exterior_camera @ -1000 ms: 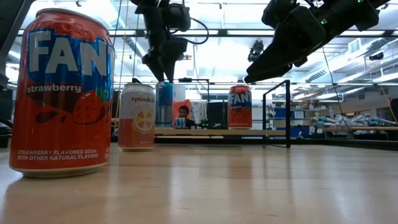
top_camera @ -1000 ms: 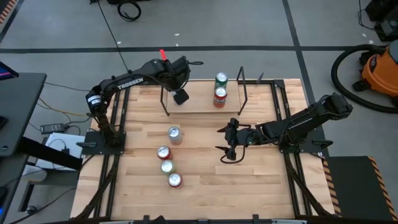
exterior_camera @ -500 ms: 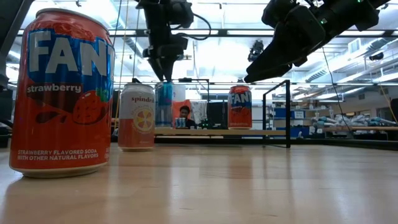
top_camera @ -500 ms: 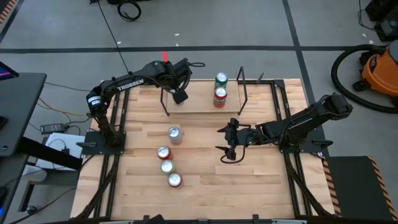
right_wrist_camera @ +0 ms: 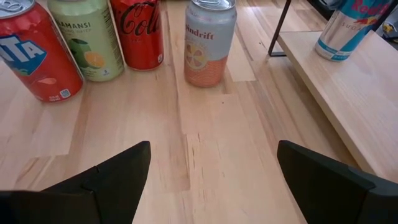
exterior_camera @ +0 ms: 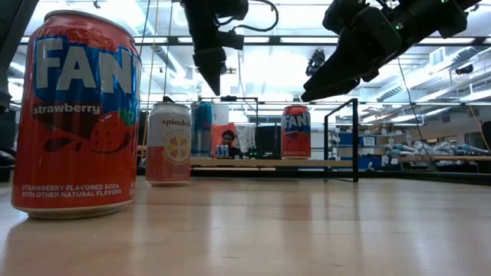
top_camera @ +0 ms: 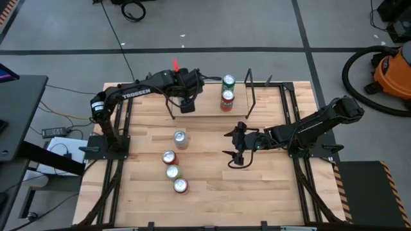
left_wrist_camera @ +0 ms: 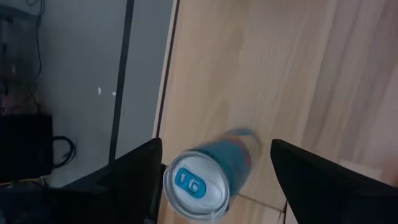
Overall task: Place canned beverage on shelf
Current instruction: Put the blue soda can on the shelf
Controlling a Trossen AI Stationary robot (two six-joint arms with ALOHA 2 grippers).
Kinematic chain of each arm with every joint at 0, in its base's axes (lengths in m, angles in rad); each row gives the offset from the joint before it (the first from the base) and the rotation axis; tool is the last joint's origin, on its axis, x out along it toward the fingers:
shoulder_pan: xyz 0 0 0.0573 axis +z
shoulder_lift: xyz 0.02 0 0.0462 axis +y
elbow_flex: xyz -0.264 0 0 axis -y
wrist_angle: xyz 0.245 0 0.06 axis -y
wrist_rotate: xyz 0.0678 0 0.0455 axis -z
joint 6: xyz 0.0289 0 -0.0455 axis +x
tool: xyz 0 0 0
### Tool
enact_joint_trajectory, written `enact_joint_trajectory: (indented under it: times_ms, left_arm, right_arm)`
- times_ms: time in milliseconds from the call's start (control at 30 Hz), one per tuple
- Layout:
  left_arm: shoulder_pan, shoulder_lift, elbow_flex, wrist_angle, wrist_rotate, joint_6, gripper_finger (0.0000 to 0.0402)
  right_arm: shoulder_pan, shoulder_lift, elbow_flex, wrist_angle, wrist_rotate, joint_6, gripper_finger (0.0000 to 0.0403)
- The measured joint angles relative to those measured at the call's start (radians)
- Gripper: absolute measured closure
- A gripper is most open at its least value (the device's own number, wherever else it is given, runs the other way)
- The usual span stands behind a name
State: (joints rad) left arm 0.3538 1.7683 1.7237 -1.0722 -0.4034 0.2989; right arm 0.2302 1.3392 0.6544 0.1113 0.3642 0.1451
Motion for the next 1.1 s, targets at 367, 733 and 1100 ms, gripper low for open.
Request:
enact_joint_trajectory:
  times_ms: [367,733,1100]
  left_arm:
    - [0.000,0.000,0.000,0.060,-0.002,0.088,0.0086]
    - [0.070,0.000,0.000,-0.024,0.014,-0.070,0.0085]
    - [0.172,0.000,0.000,-0.051,0.155,-0.182,0.0085]
  right_arm:
    - [0.000,0.000,0.000,0.000,0.000,-0.001,0.0041]
    - [0.000,0.000,0.000,-0.001,0.000,-0.005,0.0041]
    - [0.000,0.000,0.000,-0.001,0.000,-0.007,0.0041]
